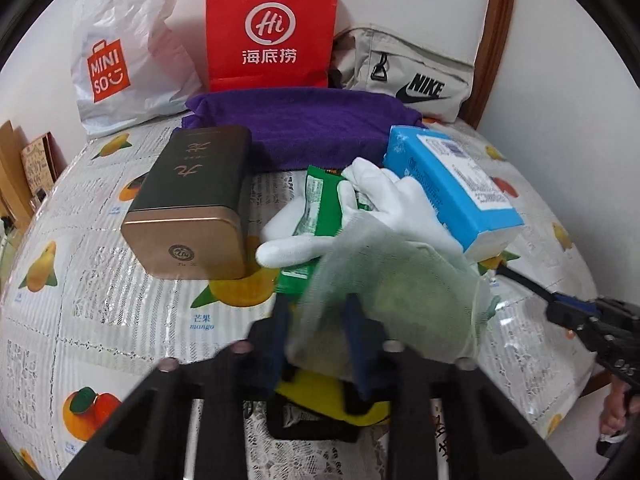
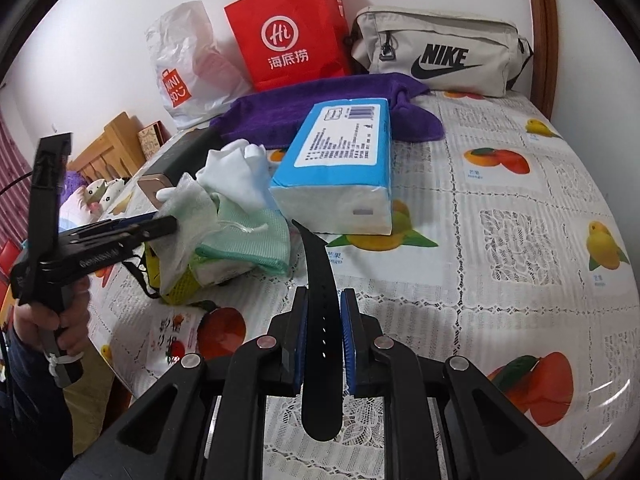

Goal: Organize soft objects
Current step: 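Grasp the white mesh bag with the left tool while the right tool holds the strap, then carry the mesh bag and strap onto the purple towel and open both tools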

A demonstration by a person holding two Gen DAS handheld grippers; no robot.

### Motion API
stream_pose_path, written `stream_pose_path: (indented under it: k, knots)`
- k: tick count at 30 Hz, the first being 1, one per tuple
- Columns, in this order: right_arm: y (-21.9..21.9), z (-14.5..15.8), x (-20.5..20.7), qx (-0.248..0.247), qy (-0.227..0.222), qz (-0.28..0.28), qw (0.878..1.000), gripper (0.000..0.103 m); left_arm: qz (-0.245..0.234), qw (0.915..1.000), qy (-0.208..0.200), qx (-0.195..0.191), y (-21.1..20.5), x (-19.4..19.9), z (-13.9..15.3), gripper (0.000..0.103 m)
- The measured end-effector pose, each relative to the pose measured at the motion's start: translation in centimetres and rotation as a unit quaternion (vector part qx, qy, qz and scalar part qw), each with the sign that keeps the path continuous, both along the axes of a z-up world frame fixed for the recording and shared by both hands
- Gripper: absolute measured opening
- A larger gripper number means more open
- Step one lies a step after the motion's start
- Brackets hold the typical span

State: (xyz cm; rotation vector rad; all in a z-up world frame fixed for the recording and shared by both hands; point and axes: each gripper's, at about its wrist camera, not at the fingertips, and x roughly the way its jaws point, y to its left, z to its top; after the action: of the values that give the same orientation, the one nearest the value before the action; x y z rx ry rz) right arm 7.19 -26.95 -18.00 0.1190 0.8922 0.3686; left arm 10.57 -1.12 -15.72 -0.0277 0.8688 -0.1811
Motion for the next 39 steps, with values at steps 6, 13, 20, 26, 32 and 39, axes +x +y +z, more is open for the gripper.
stream_pose_path:
  k: [6, 13, 20, 26, 32, 39]
  knots:
    - [0.3, -0.5, 0.2, -0.001, 0.003, -0.001, 1.000, 0.015, 0.003, 0.9998, -0.007, -0.020, 1.5, -0.9, 0.6, 0.012]
    - [0.7, -0.1, 0.0, -0.006, -0.003, -0.002, 1.000, 0.015, 0.030, 0.9988, -0.030, -0.026, 4.1, -2.4, 2.5, 0.011]
    - [1.3, 1.2, 0.0, -0.014, -0.017, -0.003, 1.000, 0.015, 0.059, 0.9967, -0.044, -0.034, 6.8, -3.6, 3.7, 0.010]
    - [1.3, 2.8, -0.2, -0.016, -0.032, -0.008, 0.999, 0.015, 0.076, 0.9951, -0.052, -0.037, 8.0, -4.2, 4.9, 0.010]
    - [1.1, 4.6, -0.4, -0.011, -0.048, -0.009, 0.999, 0.015, 0.077, 0.9933, -0.070, -0.050, 8.7, -4.7, 6.9, 0.009]
    - [0.9, 6.7, 0.3, -0.007, -0.067, -0.010, 0.998, 0.015, 0.083, 0.9917, -0.081, -0.055, 9.0, -3.8, 8.7, 0.009]
